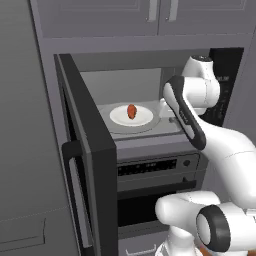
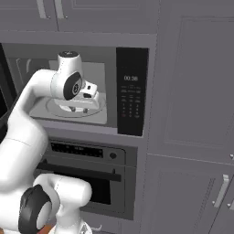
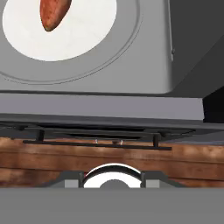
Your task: Pick the sweet potato from the microwave and place it on plate located on the counter.
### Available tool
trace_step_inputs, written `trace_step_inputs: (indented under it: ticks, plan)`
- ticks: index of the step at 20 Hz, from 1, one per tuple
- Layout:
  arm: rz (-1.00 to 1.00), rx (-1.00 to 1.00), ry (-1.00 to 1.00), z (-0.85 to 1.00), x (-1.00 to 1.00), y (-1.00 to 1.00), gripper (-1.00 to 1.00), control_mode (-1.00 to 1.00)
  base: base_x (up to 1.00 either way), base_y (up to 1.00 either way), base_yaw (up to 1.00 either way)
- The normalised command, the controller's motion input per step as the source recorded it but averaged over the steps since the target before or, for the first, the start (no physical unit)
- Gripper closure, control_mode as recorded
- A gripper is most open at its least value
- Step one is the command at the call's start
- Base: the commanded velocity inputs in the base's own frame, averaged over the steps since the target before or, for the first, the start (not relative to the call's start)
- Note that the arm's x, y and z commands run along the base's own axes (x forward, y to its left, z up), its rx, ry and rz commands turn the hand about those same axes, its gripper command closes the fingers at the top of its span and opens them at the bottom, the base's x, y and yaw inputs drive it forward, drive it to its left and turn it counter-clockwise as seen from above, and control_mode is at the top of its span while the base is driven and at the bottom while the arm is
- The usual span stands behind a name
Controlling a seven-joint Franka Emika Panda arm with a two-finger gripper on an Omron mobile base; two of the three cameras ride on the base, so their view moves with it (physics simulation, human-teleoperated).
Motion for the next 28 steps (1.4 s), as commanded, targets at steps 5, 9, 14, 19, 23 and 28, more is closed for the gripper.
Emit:
trace_step_inputs:
  ticks: [5,9,14,19,23,28]
  plan:
    - [0.00,0.00,-0.02,0.00,-0.29,0.11,-1.00,-1.00,0.00,0.00,0.00]
    - [0.00,0.00,-0.20,-0.04,-0.73,0.41,-1.00,-1.00,0.00,0.00,0.00]
    - [0.00,-0.02,-0.31,0.01,-0.36,0.97,-1.00,-1.00,0.00,0.00,0.00]
    - [-0.01,0.00,-0.32,0.06,0.06,0.75,-1.00,-1.00,0.00,0.00,0.00]
    - [-0.02,0.06,-0.13,0.24,0.13,0.23,-1.00,-1.00,0.00,0.00,0.00]
    - [-0.02,0.05,0.00,0.38,0.24,-0.07,-1.00,-1.00,0.00,0.00,0.00]
